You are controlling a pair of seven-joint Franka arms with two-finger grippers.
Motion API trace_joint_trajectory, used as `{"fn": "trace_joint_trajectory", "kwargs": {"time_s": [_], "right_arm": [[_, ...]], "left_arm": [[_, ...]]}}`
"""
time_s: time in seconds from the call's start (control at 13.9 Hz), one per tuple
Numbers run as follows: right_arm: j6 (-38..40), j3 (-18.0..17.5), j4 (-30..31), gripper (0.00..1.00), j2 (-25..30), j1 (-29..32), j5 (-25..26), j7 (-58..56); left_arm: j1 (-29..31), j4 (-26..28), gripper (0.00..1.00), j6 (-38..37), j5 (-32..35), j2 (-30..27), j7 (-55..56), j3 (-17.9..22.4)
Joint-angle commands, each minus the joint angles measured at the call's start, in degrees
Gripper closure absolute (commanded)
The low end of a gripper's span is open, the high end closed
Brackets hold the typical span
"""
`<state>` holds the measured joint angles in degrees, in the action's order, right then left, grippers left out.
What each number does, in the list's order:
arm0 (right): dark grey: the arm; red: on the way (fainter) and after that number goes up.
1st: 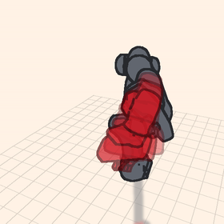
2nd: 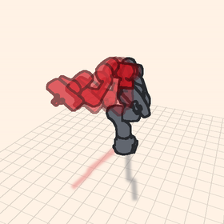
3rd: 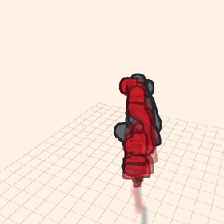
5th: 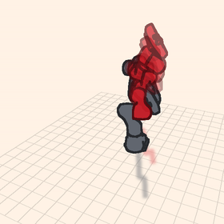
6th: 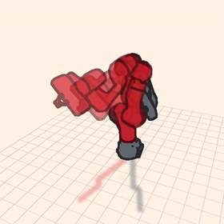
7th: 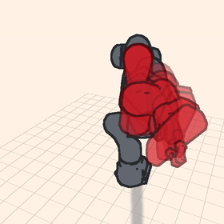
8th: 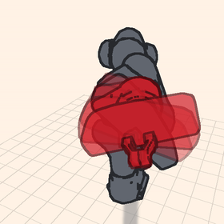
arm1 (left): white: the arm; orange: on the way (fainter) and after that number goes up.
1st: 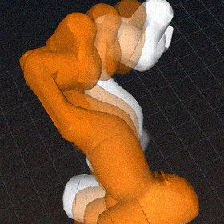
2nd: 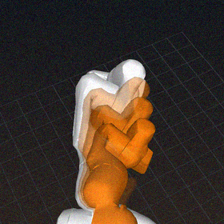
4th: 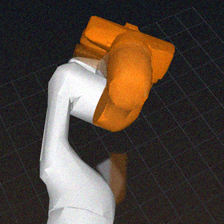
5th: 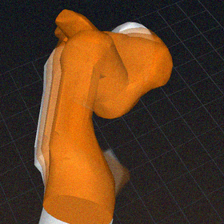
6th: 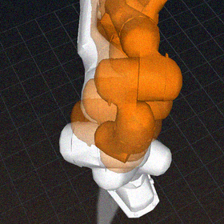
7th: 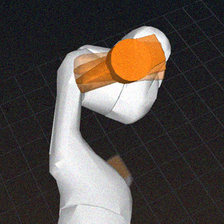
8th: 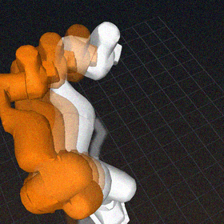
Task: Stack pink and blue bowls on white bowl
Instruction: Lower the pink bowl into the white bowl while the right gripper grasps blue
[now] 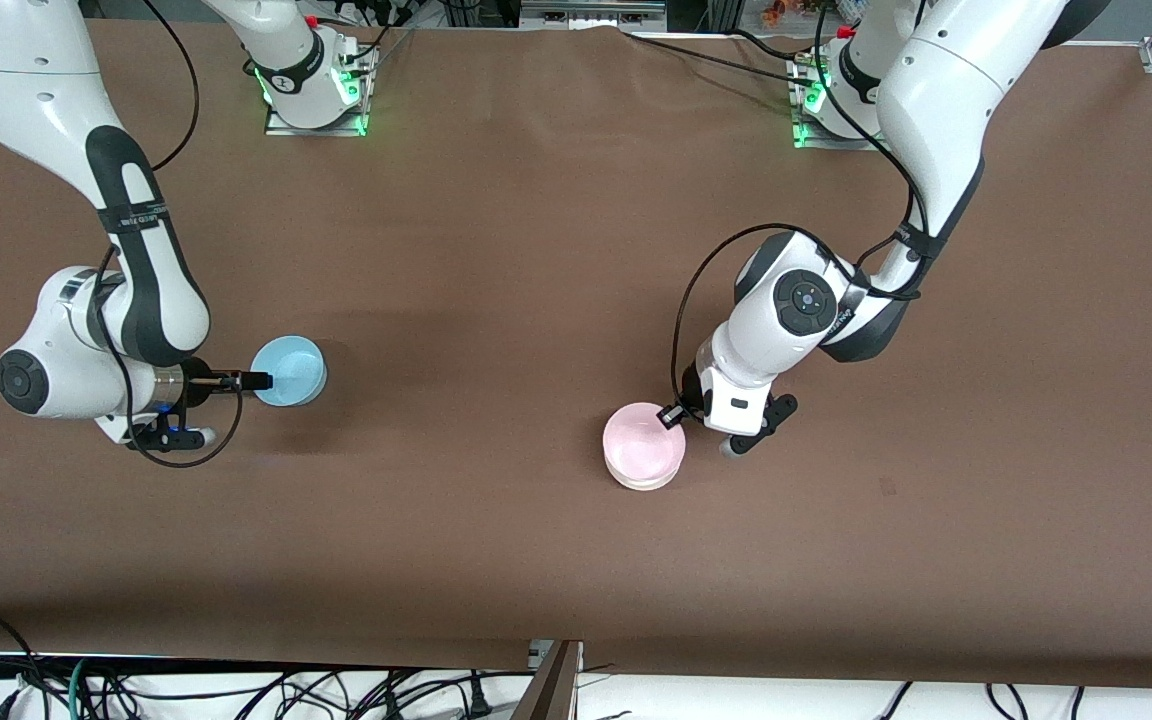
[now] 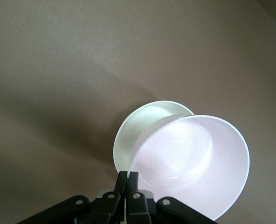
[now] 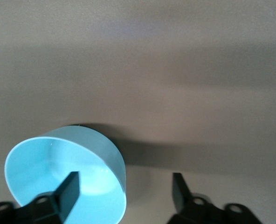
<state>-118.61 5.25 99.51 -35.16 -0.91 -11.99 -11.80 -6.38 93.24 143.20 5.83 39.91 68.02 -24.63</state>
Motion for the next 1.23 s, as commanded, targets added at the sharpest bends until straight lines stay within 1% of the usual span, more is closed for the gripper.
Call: {"fn": "trace_joint_trajectory", "kwargs": {"time_s": [0.0,0.07,0.29,0.51,0.65,0.72,0.94,1.15], "right_arm": [[-2.0,-0.4,3.6,0.47,2.4,0.4,-1.2,-1.4],[-2.0,-0.4,3.6,0.5,2.4,0.4,-1.3,-1.4],[-2.0,-0.4,3.6,0.63,2.3,0.4,-1.3,-1.3],[-1.9,-0.4,3.5,0.79,2.3,0.2,-1.3,-1.2],[-1.6,-0.7,3.3,0.96,2.3,0.1,-1.3,-1.1],[-1.4,-1.0,3.2,1.0,2.3,0.2,-1.3,-1.0],[-1.2,-1.2,2.6,1.0,2.5,0.2,-1.4,-0.9],[-0.5,-1.6,0.8,1.0,2.9,0.1,-2.8,-0.9]], "left_arm": [[-0.5,-0.6,1.0,1.0,1.0,0.6,1.2,0.4],[-0.5,-0.6,1.0,1.0,1.0,0.7,1.2,0.5],[-0.5,-0.5,1.0,2.0,1.0,1.2,1.2,0.8],[-0.5,-0.3,1.0,3.7,1.1,1.8,1.2,0.9],[-0.6,-0.3,1.0,3.9,2.2,2.4,1.2,0.9],[-0.6,-0.3,1.0,3.9,2.5,2.4,1.3,0.9],[-1.0,-0.4,1.0,4.2,2.6,3.0,1.3,0.9],[-1.1,-0.3,1.0,5.5,2.6,3.9,1.4,1.0]]}}
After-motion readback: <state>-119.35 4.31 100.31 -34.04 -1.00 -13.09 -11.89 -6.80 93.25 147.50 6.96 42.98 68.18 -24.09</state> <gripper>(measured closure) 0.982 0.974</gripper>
